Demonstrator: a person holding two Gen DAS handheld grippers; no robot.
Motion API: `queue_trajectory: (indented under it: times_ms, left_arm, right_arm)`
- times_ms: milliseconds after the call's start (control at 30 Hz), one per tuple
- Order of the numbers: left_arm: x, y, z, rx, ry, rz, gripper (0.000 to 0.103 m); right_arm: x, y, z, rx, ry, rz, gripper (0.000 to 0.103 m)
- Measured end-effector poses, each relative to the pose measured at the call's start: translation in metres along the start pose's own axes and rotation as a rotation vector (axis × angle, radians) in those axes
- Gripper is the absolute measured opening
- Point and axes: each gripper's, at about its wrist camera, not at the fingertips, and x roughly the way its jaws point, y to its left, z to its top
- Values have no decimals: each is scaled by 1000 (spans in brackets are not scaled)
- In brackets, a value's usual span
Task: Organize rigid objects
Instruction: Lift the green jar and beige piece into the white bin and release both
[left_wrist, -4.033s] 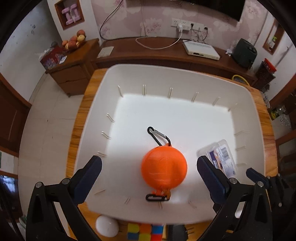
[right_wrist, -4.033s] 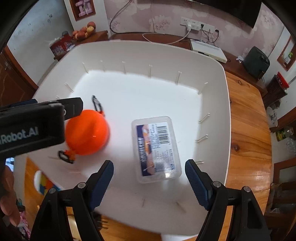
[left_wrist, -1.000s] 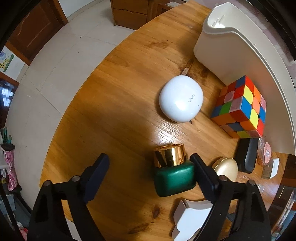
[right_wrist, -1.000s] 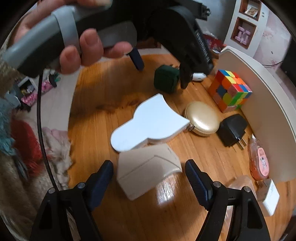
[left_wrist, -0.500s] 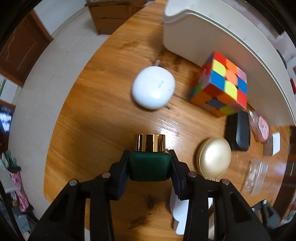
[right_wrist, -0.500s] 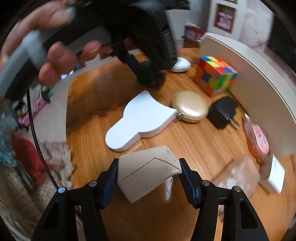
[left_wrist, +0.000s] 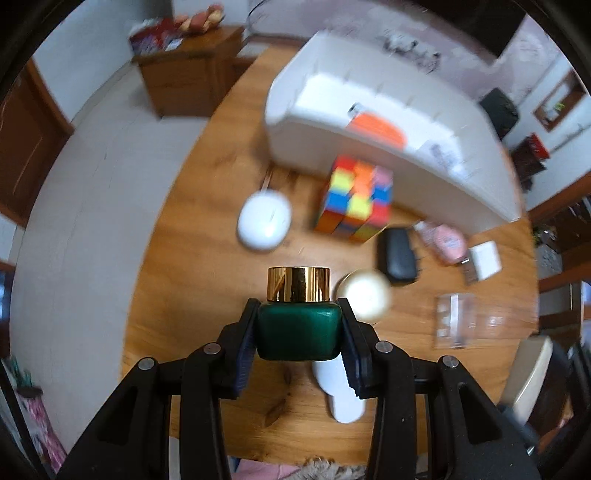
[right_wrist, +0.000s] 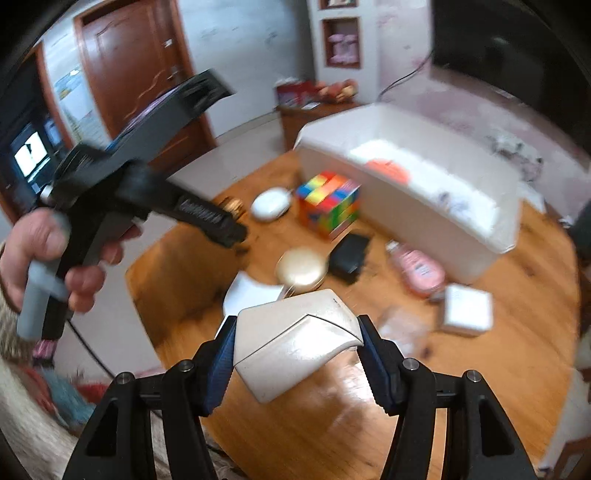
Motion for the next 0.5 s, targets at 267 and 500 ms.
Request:
queue_trajectory:
  times_ms: [267,500]
  left_arm:
    - [-73,-29,77,127,-149,-44,43]
    - [-107,-57,131,201,-235,-21,43]
  right_arm:
    - [-83,-25,70,76,-139,-185,62]
    - [-130,-60,157,163,-216,-280,62]
